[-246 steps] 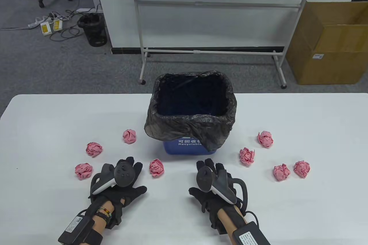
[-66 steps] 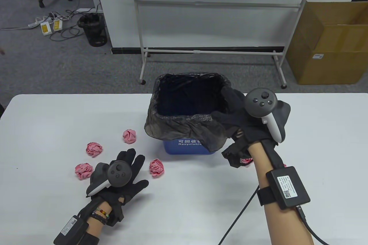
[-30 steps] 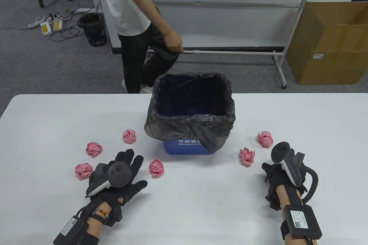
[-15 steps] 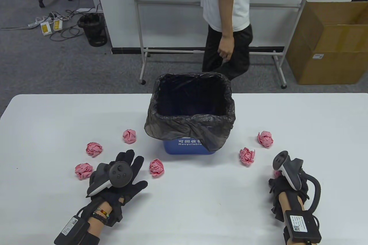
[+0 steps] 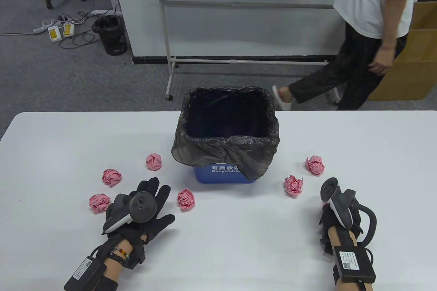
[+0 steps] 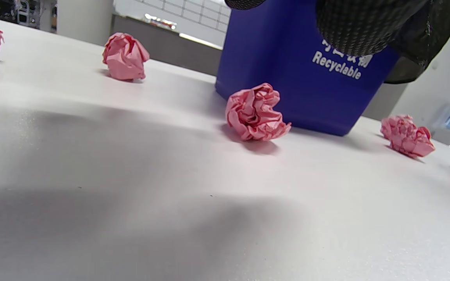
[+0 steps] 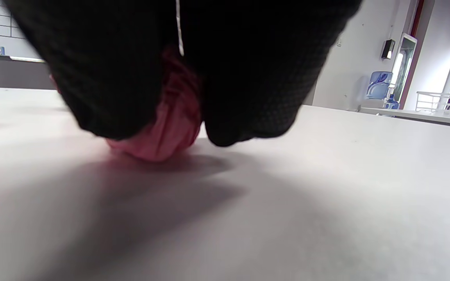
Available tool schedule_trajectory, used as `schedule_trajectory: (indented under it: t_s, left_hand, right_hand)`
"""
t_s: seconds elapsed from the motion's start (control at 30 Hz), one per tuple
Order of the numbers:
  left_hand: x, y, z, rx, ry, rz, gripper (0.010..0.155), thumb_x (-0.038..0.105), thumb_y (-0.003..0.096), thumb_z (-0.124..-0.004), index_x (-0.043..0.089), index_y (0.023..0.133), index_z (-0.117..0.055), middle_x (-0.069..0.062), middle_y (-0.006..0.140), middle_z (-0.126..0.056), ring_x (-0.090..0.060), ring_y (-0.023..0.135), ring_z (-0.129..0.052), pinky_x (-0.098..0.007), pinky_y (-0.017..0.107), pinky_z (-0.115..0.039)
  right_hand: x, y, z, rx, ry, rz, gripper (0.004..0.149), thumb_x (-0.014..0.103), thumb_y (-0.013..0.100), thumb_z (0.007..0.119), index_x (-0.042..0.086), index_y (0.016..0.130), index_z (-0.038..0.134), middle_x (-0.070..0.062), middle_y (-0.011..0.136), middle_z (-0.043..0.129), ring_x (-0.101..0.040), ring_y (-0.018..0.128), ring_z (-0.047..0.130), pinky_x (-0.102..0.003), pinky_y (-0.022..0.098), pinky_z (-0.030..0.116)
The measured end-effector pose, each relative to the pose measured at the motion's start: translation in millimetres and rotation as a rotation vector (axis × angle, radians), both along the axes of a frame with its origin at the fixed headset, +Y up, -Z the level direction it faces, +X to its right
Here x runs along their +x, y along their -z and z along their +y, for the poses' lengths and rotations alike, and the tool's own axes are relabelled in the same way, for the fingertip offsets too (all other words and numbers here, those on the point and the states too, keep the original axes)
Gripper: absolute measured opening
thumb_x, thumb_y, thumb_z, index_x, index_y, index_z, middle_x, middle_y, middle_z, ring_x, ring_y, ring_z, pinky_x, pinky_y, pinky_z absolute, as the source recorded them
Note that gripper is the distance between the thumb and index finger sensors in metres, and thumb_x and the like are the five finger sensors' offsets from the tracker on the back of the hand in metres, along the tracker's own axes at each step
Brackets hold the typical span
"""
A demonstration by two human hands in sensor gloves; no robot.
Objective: Toss crumpled papers into recycling bin
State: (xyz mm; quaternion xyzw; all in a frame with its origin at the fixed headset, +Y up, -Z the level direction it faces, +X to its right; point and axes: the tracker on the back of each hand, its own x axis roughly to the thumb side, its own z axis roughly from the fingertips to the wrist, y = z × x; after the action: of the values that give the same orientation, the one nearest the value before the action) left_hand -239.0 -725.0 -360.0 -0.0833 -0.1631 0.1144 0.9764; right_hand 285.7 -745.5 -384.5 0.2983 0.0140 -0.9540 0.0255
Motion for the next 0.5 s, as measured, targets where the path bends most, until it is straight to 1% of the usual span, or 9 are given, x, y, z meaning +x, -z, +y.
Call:
schedule_trajectory:
  t_s: [0.2, 0.3, 0.5]
  left_hand:
    - [1.3, 0.4, -0.4, -0.001, -0.002, -0.003, 0.086, 0.059, 0.0472, -0.068, 0.021, 0.114, -0.03, -0.018, 0.121, -0.011, -0.046, 0.109, -0.014, -0.069, 0.073, -0.027]
    - [1.3, 0.4, -0.2, -0.001, -0.002, -0.003, 0.086, 0.059, 0.0472, -0.068, 0.022, 0.114, -0.03, -0.018, 0.121, -0.011, -0.046, 0.109, -0.014, -0.069, 0.073, -0.027]
    - [0.2, 0.6, 0.4, 0.003, -0.005, 0.002, 0.086, 0.059, 0.0472, -0.068, 0.021, 0.114, -0.03, -0.018, 0.121, -0.011, -0.046, 0.109, -0.014, -0.069, 0.073, -0.027]
  right_hand:
    - [-8.6, -3.2, 20.4, 0.026, 0.067, 0.039, 0.064, 0.041, 0.029, 0.097, 0.033, 0.09, 0.08, -0.004, 0.088, 0.092, -0.02, 0.065, 0.108, -0.023, 0.043, 0.096]
    - [-17.6, -4.9, 33.3, 0.041, 0.1, 0.082, 0.064, 0.041, 0.029, 0.097, 0.032, 0.091, 0.08, -0.004, 0.088, 0.093, -0.02, 0.065, 0.108, -0.024, 0.043, 0.096]
    - [-39.4, -5.2, 52.5, 0.041, 0.191, 0.165, 0.065, 0.042, 0.029, 0.097, 0.031, 0.091, 0.08, -0.004, 0.088, 0.093, -0.021, 0.065, 0.108, -0.024, 0.043, 0.096]
